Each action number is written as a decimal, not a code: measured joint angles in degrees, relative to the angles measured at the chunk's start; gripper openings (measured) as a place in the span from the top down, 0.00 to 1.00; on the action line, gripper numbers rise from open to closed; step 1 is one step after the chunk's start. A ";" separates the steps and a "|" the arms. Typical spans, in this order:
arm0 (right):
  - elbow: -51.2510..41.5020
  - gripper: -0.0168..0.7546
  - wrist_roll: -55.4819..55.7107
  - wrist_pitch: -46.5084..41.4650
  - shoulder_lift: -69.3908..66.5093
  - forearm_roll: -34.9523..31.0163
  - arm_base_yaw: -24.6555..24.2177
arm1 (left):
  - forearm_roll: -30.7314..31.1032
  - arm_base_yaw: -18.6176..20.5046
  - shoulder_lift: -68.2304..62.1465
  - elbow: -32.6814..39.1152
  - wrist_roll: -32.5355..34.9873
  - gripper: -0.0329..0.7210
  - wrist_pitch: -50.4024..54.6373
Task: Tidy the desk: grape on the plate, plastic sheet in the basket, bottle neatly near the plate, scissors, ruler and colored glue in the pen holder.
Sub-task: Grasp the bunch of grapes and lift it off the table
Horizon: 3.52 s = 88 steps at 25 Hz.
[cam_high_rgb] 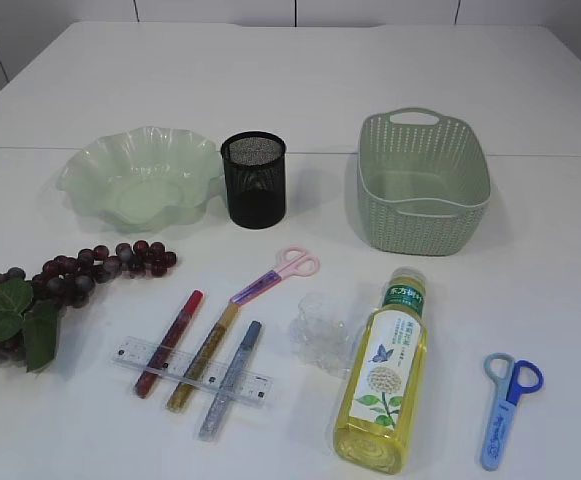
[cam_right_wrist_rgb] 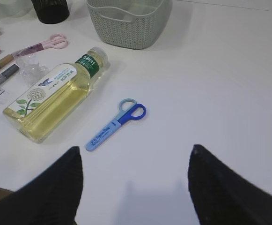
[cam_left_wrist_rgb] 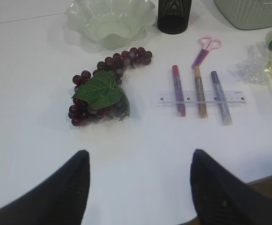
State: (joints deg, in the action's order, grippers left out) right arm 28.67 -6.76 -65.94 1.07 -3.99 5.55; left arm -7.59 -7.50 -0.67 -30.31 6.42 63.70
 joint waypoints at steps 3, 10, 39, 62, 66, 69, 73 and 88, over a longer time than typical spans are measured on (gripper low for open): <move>0.00 0.27 0.00 0.00 0.00 0.00 0.00 | 0.00 0.00 0.00 0.00 0.00 0.31 0.00; 0.00 0.28 0.00 0.00 0.00 0.00 0.00 | 0.00 0.00 0.00 0.00 0.00 0.31 0.00; 1.82 0.28 8.21 -4.32 0.00 0.46 0.00 | 4.25 0.00 -29.21 -20.78 -2.38 0.31 3.60; 13.29 0.28 17.76 -6.66 -30.81 -14.48 0.00 | 17.76 0.00 -76.24 -42.32 -9.95 0.19 2.67; 13.29 0.28 17.84 -6.66 -30.81 -15.17 0.00 | 16.56 0.00 -85.46 -45.91 -10.08 0.16 1.35; 13.29 0.28 18.00 -6.66 -30.81 -15.87 0.00 | 16.25 0.00 -91.35 -46.79 -10.20 0.16 0.87; 13.29 0.28 17.98 -6.66 -30.91 -16.15 0.00 | 16.25 0.00 -97.72 -46.79 -10.20 0.16 0.15; 13.29 0.28 18.03 -6.66 -30.91 -15.92 0.00 | 13.56 0.00 -107.27 -46.89 -10.20 0.12 -3.10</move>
State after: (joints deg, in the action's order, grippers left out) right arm 41.96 11.28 -72.60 -29.83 -19.91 5.55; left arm 5.96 -7.50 -107.94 -77.19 -3.78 60.60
